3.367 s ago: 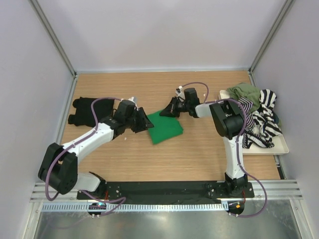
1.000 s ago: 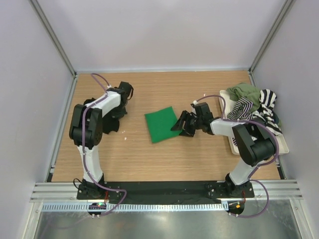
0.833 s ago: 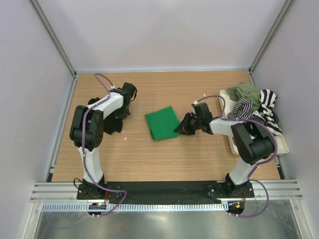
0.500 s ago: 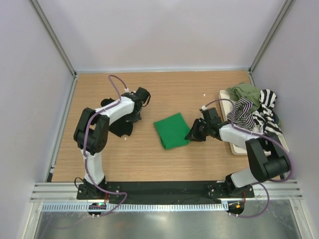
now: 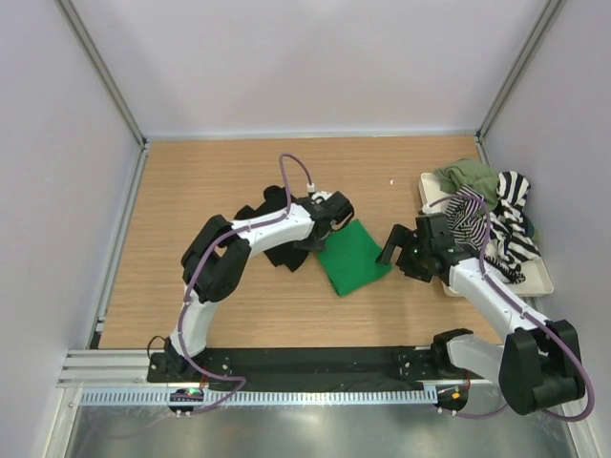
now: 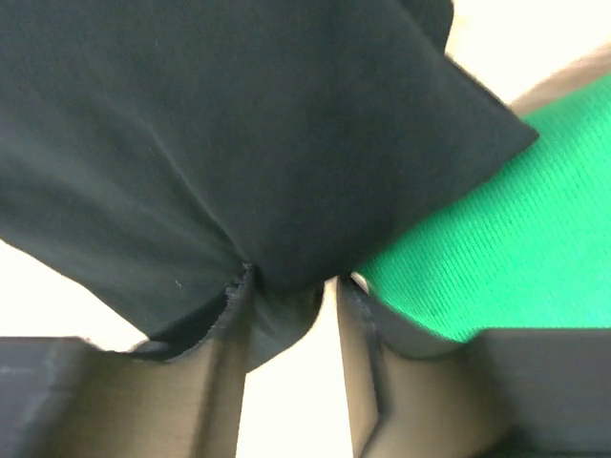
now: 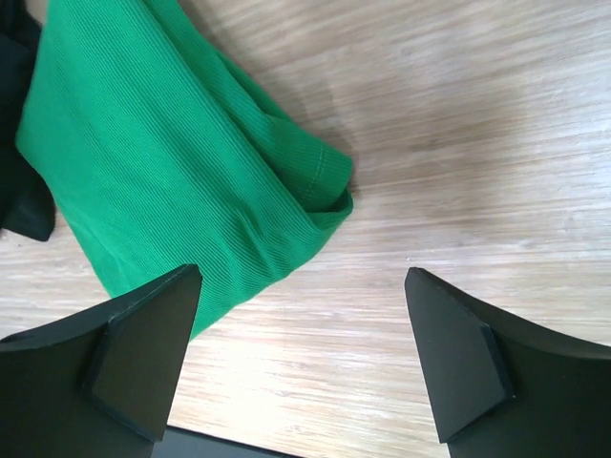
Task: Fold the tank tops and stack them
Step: Neatly place the folded tank top to the corner
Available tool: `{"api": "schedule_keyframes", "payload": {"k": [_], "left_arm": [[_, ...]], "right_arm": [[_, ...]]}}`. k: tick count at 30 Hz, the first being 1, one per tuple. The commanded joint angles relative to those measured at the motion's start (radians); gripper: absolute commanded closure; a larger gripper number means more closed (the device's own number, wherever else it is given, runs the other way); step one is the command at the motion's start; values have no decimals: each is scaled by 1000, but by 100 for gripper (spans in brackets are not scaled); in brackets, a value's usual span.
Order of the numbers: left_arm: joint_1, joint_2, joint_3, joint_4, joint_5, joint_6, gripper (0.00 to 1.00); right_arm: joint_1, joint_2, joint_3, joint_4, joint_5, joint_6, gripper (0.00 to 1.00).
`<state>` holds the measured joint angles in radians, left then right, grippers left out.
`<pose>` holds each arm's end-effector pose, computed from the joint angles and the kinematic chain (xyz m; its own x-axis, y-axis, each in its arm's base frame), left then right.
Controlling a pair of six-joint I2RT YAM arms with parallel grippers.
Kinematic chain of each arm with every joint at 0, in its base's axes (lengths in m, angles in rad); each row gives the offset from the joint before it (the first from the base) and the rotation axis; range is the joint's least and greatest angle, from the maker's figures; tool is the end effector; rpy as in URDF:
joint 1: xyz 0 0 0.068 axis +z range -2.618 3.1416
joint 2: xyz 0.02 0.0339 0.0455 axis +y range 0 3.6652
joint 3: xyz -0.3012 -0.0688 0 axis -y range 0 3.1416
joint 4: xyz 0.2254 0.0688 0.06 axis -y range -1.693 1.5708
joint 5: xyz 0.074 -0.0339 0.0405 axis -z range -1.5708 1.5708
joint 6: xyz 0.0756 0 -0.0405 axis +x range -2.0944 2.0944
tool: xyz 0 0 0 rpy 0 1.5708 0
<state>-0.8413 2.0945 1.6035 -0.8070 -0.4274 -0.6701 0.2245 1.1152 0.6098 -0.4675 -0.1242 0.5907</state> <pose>0.3141 -0.3043 0.1834 -0.8782 0.1343 -0.4591 0.0748 0.9865 0.1455 0.1906 0.0531 0.2042 -0.8301 0.3773 -0.4105 0.2088 0.8931 0.3985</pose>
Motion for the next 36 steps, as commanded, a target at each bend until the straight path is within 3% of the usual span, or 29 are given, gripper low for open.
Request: {"api": "schedule_keyframes", "payload": {"k": [1,2,5,11,14,16,17,20,24,27,28,29,30,36], "left_arm": [[1,-56,-25,-28,-42,-51,57],[2,-69,-39,-24,-62,-55,47],[10,-119,-68,-30,-68,-62,38],[19,-244,-149,-12,-19,-74,35],[-4,-349,-256,78,125,-105,34],[-51,-382,-324,130,151,-135,33],[-67,-411,-341,135,151,-166,32],[-94,-467,-410,173,170,-224,31],[-99,-525,-545,342,271,-292,31],[-99,-533,-600,423,305,-336,31],[-99,-530,-606,434,303,-339,31],[-99,-525,-608,442,303,-342,30],[-99,-507,-603,446,303,-342,30],[-99,-447,-583,525,355,-342,32]], "right_arm": [[-7,-11,51,-8,49,-2,5],[-5,7,67,-3,32,-9,6],[-10,107,116,38,-40,-37,9],[-11,312,157,176,-196,-60,11],[-13,420,209,156,-198,-94,11],[-11,426,205,162,-181,-94,14],[-11,420,194,165,-180,-91,22],[-10,376,130,167,-184,-77,32],[34,215,7,148,-198,12,35],[116,112,-67,115,-160,61,26],[125,56,-70,96,-114,73,21],[130,32,-62,77,-97,73,10],[130,14,-53,41,-82,67,7],[128,46,56,-23,23,-12,8]]}}
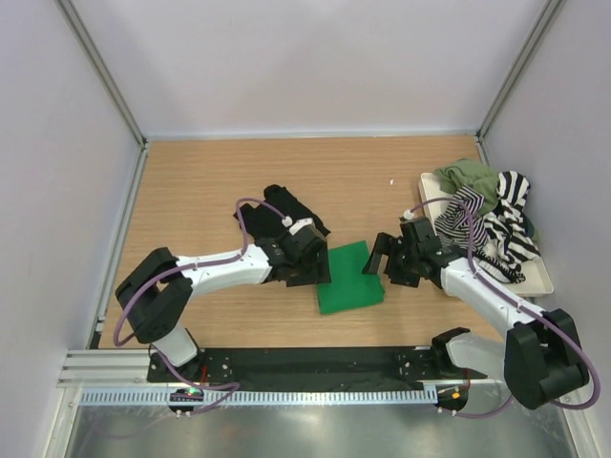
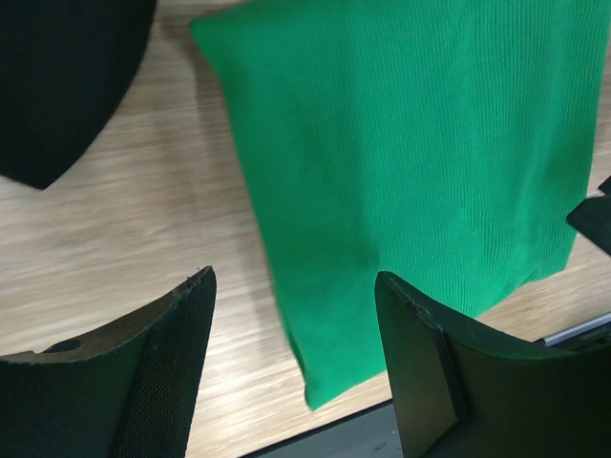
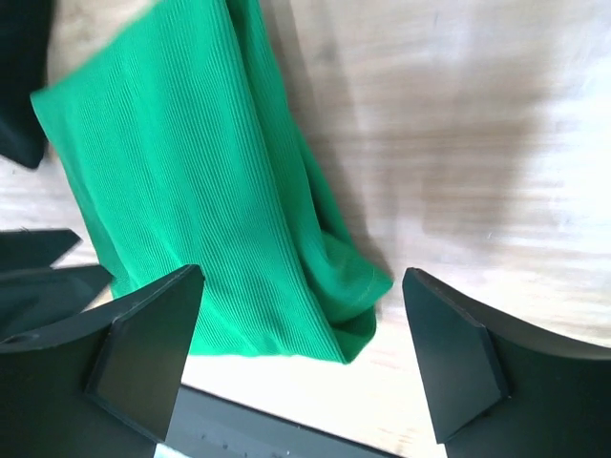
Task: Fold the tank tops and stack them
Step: Neatly place the folded tank top to the corner
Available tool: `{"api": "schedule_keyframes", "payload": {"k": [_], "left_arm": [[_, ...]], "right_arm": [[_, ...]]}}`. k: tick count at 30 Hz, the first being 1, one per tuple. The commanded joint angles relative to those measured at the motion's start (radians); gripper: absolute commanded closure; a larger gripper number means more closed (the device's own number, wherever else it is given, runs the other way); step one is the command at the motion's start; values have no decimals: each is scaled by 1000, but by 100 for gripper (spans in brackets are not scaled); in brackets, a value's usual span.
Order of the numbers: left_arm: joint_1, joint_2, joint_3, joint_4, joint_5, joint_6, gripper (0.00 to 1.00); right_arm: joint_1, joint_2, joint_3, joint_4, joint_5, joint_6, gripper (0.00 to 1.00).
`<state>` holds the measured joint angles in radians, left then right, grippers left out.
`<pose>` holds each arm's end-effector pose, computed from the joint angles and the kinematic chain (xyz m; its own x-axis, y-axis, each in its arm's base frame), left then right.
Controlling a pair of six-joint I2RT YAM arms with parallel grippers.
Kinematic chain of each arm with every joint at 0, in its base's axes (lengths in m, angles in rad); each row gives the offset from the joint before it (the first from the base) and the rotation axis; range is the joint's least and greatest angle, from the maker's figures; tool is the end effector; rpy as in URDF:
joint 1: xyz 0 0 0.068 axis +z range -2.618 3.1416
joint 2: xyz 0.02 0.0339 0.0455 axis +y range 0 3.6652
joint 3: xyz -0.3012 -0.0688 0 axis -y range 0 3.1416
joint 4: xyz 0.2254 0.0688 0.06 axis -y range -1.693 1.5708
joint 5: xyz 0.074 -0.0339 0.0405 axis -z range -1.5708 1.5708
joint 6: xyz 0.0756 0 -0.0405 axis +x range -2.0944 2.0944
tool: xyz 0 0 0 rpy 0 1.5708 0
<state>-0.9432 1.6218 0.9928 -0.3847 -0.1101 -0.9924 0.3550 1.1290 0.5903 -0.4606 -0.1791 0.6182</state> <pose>0.2015 -0.2637 0.2036 -0.9176 -0.1525 -0.3671 0.0038 0.9201 -0.3917 0.1789 0.0807 0.1968 -0.8933 0.2771 -0.3539 0.1047 0.8940 0.4356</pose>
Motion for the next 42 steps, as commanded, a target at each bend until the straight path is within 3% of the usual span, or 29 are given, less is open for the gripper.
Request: {"api": "schedule_keyframes", "payload": {"k": [1,6,15,22,27,28,31,34,42], "left_arm": [[3,38,30,106,35,-28,32],[3,55,6,122,21,-61,32],[3,87,-20,168,30,-98,33],[3,119,-48,216,47,-138,47],[6,133,-54,237,40,-143,71],[6,132,-56,240,39,-141,82],[6,125,-52,247,41,-129,99],[6,125,-30,247,58,-112,100],[6,73,89,138,12,-51,100]], "right_arm": [[-4,49,86,-24,76,-50,9],[-7,198,131,49,-20,-109,17],[-22,287,97,141,-68,-114,24],[-30,310,66,197,-125,-107,33],[-30,305,66,209,-157,-106,54],[-31,302,68,208,-157,-107,61],[-31,282,78,200,-166,-112,79],[-30,264,101,189,-195,-110,99],[-31,192,224,112,-217,-127,99]]}}
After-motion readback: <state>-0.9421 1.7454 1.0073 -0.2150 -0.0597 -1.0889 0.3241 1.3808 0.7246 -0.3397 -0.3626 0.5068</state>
